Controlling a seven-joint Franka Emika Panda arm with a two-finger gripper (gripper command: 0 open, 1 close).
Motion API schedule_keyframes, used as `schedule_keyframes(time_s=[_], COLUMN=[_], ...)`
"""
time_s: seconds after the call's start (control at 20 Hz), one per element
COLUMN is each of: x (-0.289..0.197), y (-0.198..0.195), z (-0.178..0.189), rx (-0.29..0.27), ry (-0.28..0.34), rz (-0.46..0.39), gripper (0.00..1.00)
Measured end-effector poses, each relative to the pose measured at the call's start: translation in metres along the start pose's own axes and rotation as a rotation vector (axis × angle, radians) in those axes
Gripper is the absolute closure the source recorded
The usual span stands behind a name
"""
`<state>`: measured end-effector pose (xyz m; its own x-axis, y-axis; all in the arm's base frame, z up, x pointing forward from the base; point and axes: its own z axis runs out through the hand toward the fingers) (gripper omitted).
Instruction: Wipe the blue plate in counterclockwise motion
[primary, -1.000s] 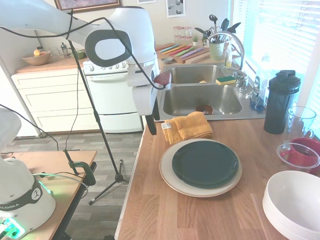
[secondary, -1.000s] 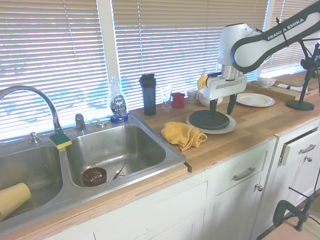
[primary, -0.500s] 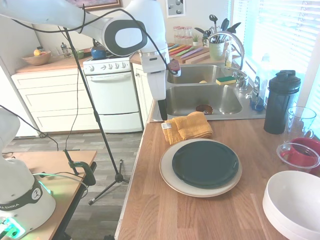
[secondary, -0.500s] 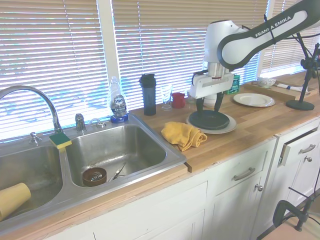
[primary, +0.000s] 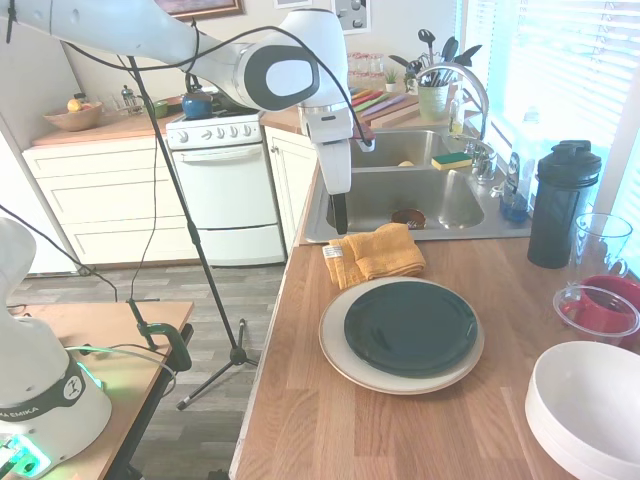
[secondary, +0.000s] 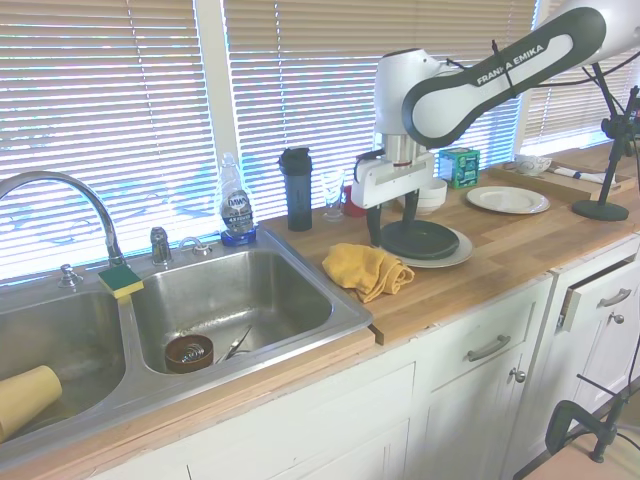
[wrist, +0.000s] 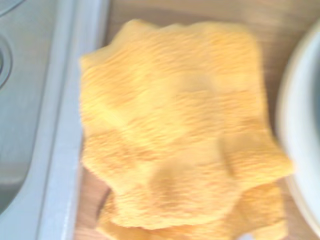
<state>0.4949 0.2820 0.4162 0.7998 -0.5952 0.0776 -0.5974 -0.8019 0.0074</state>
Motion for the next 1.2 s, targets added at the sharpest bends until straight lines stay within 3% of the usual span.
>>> schedule_keyframes(time_s=[0.45,0.95,1.0,1.2], x=[0.023,0.039,0.039,0.042], y=[-0.04,-0.063,-0.064,-0.063], z=[0.041,0.079,0.081,0.083], rx=[-0.06,-0.115,-0.117,-0.119], ry=[-0.068,-0.096,-0.096,-0.094], rz=[0.008,0.017,0.016,0.021], gripper=[0.0,0.0,1.0,1.0])
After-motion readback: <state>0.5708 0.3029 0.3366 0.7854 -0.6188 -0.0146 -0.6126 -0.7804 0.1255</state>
